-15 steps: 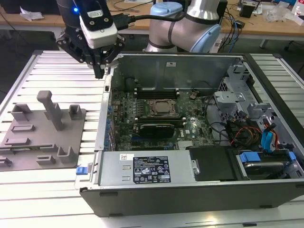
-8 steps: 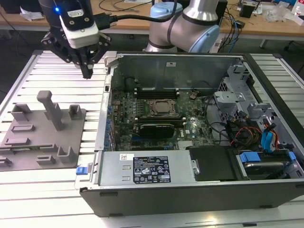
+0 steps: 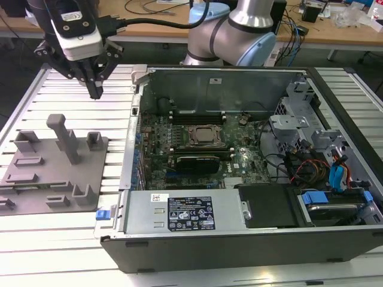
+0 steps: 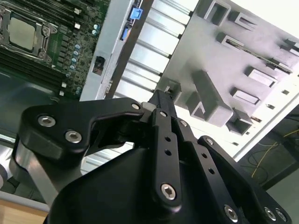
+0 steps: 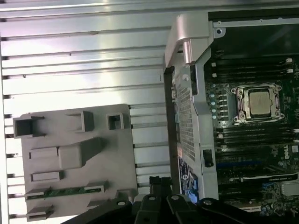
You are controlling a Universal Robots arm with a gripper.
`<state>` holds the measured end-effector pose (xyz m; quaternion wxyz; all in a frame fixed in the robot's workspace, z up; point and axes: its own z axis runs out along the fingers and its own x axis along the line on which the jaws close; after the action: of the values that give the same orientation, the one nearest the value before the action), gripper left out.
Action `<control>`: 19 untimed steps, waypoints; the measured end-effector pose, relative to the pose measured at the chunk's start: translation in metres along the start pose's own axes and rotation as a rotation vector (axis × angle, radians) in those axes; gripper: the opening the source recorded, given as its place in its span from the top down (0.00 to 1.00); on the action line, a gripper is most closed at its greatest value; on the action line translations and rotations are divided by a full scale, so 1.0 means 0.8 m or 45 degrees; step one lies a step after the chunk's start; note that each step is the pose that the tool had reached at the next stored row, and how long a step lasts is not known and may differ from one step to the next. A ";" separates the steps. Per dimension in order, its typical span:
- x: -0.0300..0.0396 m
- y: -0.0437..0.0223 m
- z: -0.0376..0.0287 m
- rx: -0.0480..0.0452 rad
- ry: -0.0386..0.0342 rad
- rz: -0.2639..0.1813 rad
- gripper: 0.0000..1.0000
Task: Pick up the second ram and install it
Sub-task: 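Reach for the second ram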
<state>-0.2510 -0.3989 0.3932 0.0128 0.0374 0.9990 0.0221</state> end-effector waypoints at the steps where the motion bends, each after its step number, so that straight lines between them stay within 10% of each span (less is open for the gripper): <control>1: 0.0022 -0.0001 -0.0001 0.000 0.0000 0.000 0.89; 19: 0.0734 -0.0055 -0.0016 0.000 -0.0001 0.000 0.89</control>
<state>-0.3099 -0.3989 0.3929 0.0129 0.0374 0.9990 0.0221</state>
